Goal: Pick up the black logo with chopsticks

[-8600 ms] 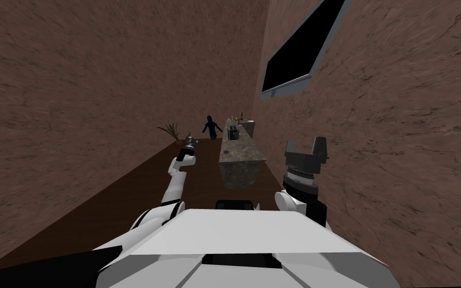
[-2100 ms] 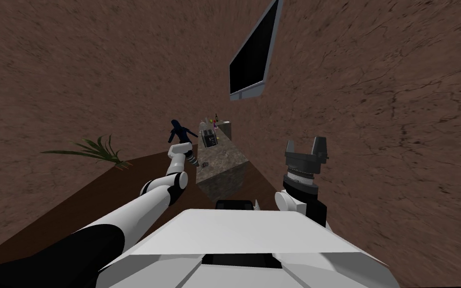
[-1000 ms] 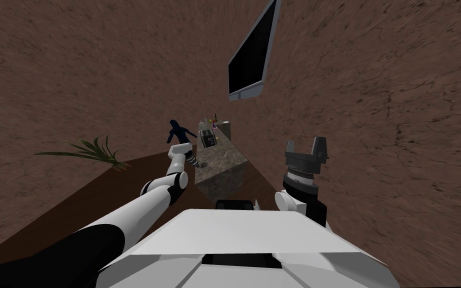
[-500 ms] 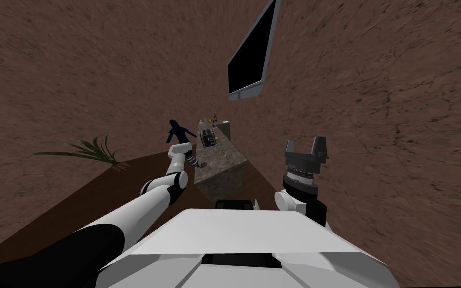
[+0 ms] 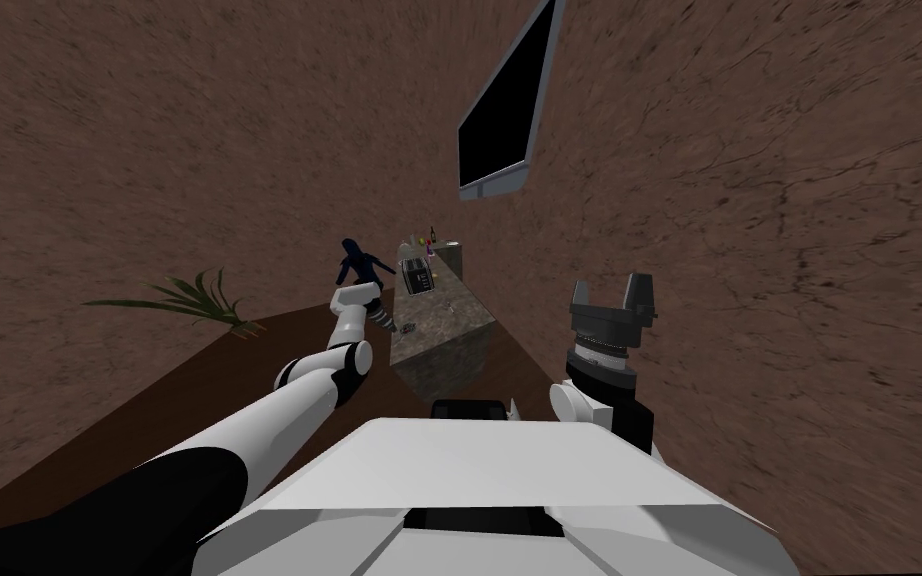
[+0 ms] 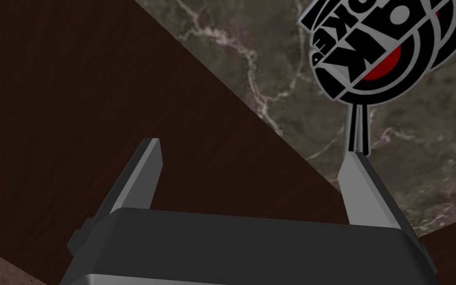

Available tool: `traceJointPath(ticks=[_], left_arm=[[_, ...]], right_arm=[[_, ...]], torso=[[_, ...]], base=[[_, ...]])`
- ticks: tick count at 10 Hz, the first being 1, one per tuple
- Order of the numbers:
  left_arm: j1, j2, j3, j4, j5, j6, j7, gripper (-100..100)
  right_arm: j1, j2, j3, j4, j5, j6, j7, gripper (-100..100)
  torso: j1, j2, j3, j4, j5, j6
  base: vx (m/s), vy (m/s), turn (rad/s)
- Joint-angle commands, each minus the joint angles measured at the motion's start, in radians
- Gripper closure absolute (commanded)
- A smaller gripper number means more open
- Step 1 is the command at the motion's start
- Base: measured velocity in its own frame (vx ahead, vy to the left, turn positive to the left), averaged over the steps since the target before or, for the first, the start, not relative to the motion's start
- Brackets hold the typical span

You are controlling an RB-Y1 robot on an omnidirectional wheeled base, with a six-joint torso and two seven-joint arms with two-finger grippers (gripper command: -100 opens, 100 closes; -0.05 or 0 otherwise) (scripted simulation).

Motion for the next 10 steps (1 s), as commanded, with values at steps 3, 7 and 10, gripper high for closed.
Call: traceJointPath(ticks=[3, 7, 10], left_arm=[[-0.004, 0.001, -0.001, 0.006, 0.001, -0.004, 0.002, -100], [-0.009, 0.010, 0.002, 0.008, 0.008, -0.007, 0.004, -100], [-0.014, 0.019, 0.004, 0.010, 0.015, -0.010, 0.007, -100]], right_arm=[[0.000, 0.000, 0.000, 0.000, 0.000, 0.000, 0.000, 0], [0.000, 0.000, 0.000, 0.000, 0.000, 0.000, 0.000, 0], [0.000, 0.000, 0.000, 0.000, 0.000, 0.000, 0.000, 0]], torso=[[0.000, -0.001, 0.000, 0.000, 0.000, 0.000], [0.000, -0.001, 0.000, 0.000, 0.000, 0.000], [0.001, -0.001, 0.000, 0.000, 0.000, 0.000]], base=[[-0.016, -0.005, -0.014], [-0.022, -0.015, 0.011], [-0.014, -0.001, -0.029]])
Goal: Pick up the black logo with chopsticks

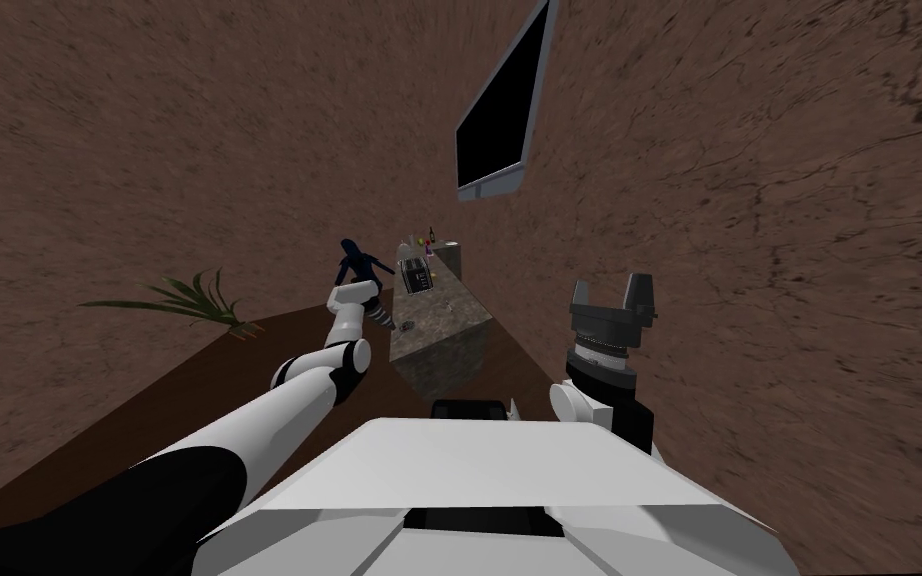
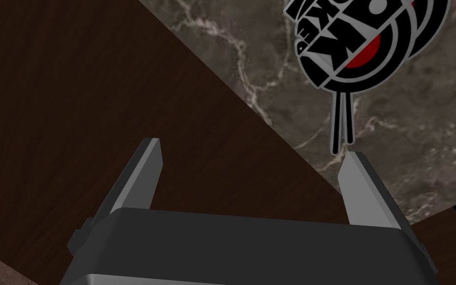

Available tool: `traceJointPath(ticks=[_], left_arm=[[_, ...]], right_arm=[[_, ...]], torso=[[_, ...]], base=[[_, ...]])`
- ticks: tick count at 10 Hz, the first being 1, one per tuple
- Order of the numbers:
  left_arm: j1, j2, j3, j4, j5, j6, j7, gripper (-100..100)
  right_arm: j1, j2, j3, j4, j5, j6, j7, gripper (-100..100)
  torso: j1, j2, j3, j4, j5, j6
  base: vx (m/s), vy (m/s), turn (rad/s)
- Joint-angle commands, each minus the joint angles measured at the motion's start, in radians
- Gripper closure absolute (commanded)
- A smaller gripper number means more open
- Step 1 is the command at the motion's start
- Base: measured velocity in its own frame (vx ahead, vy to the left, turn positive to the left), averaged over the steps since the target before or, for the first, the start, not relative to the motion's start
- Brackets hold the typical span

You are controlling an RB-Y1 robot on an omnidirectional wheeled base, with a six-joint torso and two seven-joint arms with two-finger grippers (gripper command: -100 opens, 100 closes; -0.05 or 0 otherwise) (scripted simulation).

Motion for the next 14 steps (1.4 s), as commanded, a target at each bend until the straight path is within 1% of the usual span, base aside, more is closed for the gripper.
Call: traceJointPath(ticks=[1, 6, 7, 9, 10, 14], left_arm=[[-0.007, 0.011, 0.002, 0.006, 0.008, -0.006, 0.002, -100], [-0.007, 0.011, 0.002, 0.006, 0.008, -0.006, 0.002, -100], [-0.012, 0.020, 0.005, 0.007, 0.015, -0.009, 0.005, -100], [-0.012, 0.020, 0.005, 0.007, 0.015, -0.009, 0.005, -100], [-0.018, 0.029, 0.007, 0.008, 0.022, -0.011, 0.007, -100], [-0.018, 0.029, 0.007, 0.008, 0.022, -0.011, 0.007, -100]], right_arm=[[0.000, 0.000, 0.000, 0.000, 0.000, 0.000, 0.000, 0], [0.000, 0.000, 0.000, 0.000, 0.000, 0.000, 0.000, 0], [0.000, 0.000, 0.000, 0.000, 0.000, 0.000, 0.000, 0], [0.000, 0.000, 0.000, 0.000, 0.000, 0.000, 0.000, 0], [0.000, 0.000, 0.000, 0.000, 0.000, 0.000, 0.000, 0], [0.000, 0.000, 0.000, 0.000, 0.000, 0.000, 0.000, 0]], torso=[[0.000, 0.000, 0.000, 0.000, 0.000, 0.000], [-0.001, 0.000, 0.000, 0.000, 0.000, 0.000], [0.000, 0.000, 0.000, 0.000, 0.000, 0.000], [-0.001, 0.000, 0.000, 0.000, 0.000, 0.000], [0.000, 0.000, 0.000, 0.000, 0.000, 0.000], [0.000, 0.000, 0.000, 0.000, 0.000, 0.000]], base=[[-0.015, -0.007, -0.023], [-0.020, -0.011, -0.003], [-0.012, -0.009, -0.020], [-0.013, -0.009, -0.018], [-0.021, -0.017, -0.006], [-0.019, -0.009, -0.008]])
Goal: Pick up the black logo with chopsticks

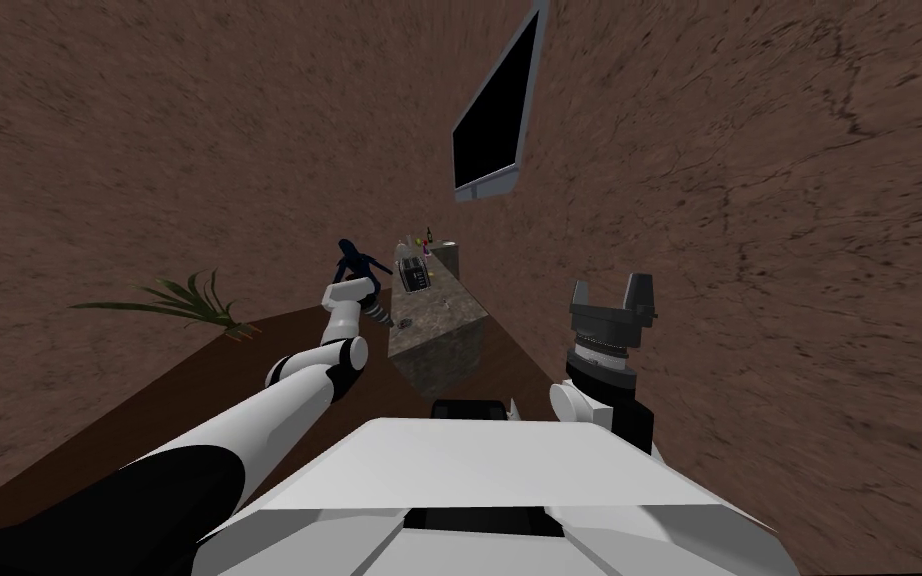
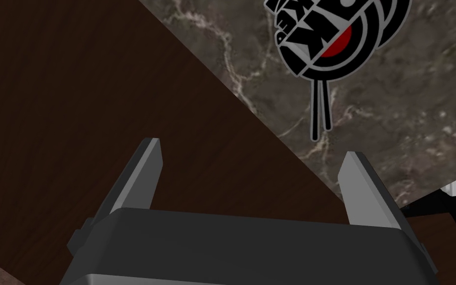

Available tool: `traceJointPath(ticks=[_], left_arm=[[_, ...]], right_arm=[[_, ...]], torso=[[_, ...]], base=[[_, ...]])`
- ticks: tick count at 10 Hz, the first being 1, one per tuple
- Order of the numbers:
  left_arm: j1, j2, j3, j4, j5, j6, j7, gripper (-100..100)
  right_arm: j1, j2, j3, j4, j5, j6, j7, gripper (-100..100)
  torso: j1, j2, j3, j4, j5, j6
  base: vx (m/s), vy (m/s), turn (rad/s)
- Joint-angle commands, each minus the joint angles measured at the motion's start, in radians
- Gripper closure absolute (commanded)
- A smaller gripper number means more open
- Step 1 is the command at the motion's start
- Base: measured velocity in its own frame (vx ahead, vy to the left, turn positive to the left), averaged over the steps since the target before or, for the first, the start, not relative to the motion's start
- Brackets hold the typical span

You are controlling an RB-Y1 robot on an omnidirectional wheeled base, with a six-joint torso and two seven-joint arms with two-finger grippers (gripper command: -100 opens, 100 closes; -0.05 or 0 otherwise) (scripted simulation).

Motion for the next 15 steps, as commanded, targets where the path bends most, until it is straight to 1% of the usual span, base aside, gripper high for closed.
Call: traceJointPath(ticks=[1, 4, 5, 8, 9, 13, 15], left_arm=[[-0.005, 0.008, 0.002, 0.001, 0.006, -0.002, 0.002, -100], [-0.005, 0.008, 0.002, 0.001, 0.006, -0.002, 0.002, -100], [-0.010, 0.016, 0.004, 0.003, 0.012, -0.004, 0.004, -100], [-0.010, 0.016, 0.004, 0.003, 0.012, -0.004, 0.004, -100], [-0.014, 0.023, 0.005, 0.004, 0.017, -0.006, 0.006, -100], [-0.014, 0.023, 0.005, 0.004, 0.017, -0.006, 0.006, -100], [-0.017, 0.029, 0.007, 0.006, 0.022, -0.008, 0.007, -100]], right_arm=[[0.000, 0.000, 0.000, 0.000, 0.000, 0.000, 0.000, 0], [0.000, 0.000, 0.000, 0.000, 0.000, 0.000, 0.000, 0], [0.000, 0.000, 0.000, 0.000, 0.000, 0.000, 0.000, 0], [0.000, 0.000, 0.000, 0.000, 0.000, 0.000, 0.000, 0], [0.000, 0.000, 0.000, 0.000, 0.000, 0.000, 0.000, 0], [0.000, 0.000, 0.000, 0.000, 0.000, 0.000, 0.000, 0], [0.000, 0.000, 0.000, 0.000, 0.000, 0.000, 0.000, 0]], torso=[[0.000, 0.000, 0.000, 0.000, 0.000, 0.000], [-0.001, 0.001, 0.000, 0.000, 0.000, 0.000], [-0.001, 0.001, 0.000, 0.000, 0.000, 0.000], [-0.001, 0.000, 0.000, 0.000, 0.000, 0.000], [0.000, 0.000, 0.000, 0.000, 0.000, 0.000], [-0.001, 0.000, 0.000, 0.000, 0.000, 0.000], [0.000, 0.000, 0.000, 0.000, 0.000, 0.000]], base=[[-0.019, -0.009, -0.009], [-0.018, -0.010, -0.002], [-0.015, -0.010, -0.008], [-0.014, -0.005, -0.013], [-0.020, -0.013, 0.010], [-0.015, -0.007, -0.008], [-0.013, -0.004, -0.019]])
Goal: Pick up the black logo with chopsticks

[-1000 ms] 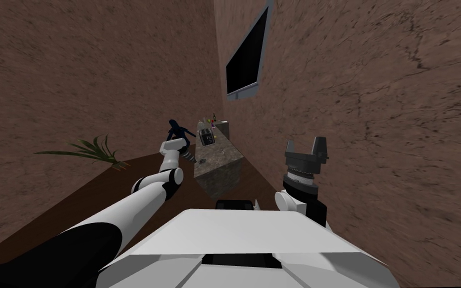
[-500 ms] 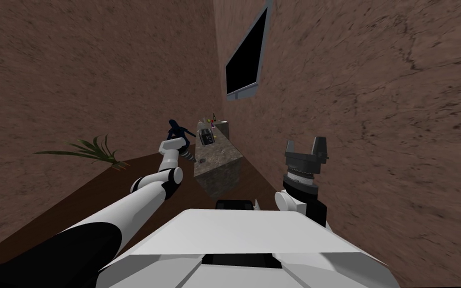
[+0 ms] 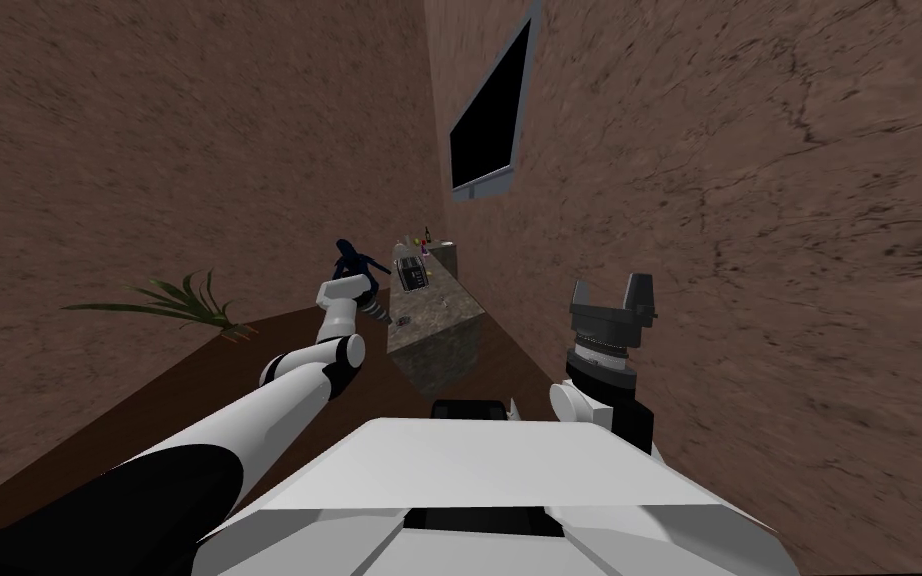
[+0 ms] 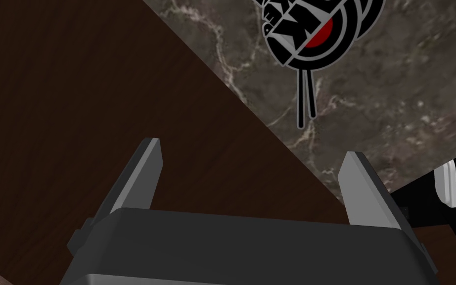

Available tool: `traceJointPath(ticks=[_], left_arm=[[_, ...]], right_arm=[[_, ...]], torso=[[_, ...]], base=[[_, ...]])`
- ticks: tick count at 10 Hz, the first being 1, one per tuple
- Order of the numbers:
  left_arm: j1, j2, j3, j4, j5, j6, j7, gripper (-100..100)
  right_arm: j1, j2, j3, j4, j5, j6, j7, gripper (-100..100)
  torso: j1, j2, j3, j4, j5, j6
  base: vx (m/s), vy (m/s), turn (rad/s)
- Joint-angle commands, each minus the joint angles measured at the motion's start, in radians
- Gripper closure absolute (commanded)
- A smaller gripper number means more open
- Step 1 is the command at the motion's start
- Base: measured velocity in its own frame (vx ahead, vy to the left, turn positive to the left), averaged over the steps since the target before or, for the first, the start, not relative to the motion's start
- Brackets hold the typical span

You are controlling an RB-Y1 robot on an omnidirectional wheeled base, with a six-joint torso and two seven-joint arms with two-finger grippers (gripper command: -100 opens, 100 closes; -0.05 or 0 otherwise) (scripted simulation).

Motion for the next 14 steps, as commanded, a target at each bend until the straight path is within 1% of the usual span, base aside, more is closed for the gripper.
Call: traceJointPath(ticks=[1, 7, 14], left_arm=[[-0.005, 0.007, 0.001, 0.005, 0.005, -0.004, 0.001, -100], [-0.007, 0.016, 0.004, 0.011, 0.014, -0.008, 0.005, -100], [-0.005, 0.017, 0.007, 0.017, 0.019, -0.007, 0.009, -100]], right_arm=[[0.000, 0.000, 0.000, 0.000, 0.000, 0.000, 0.000, 0], [0.000, 0.000, 0.000, 0.000, 0.000, 0.000, 0.000, 0], [0.000, 0.000, 0.000, 0.000, 0.000, 0.000, 0.000, 0]], torso=[[0.000, 0.000, 0.000, 0.000, 0.000, 0.000], [0.000, -0.001, 0.000, 0.000, 0.000, 0.000], [0.000, 0.000, 0.000, 0.000, 0.000, 0.000]], base=[[-0.013, -0.003, -0.027], [-0.016, -0.009, -0.005], [-0.011, -0.003, -0.020]])
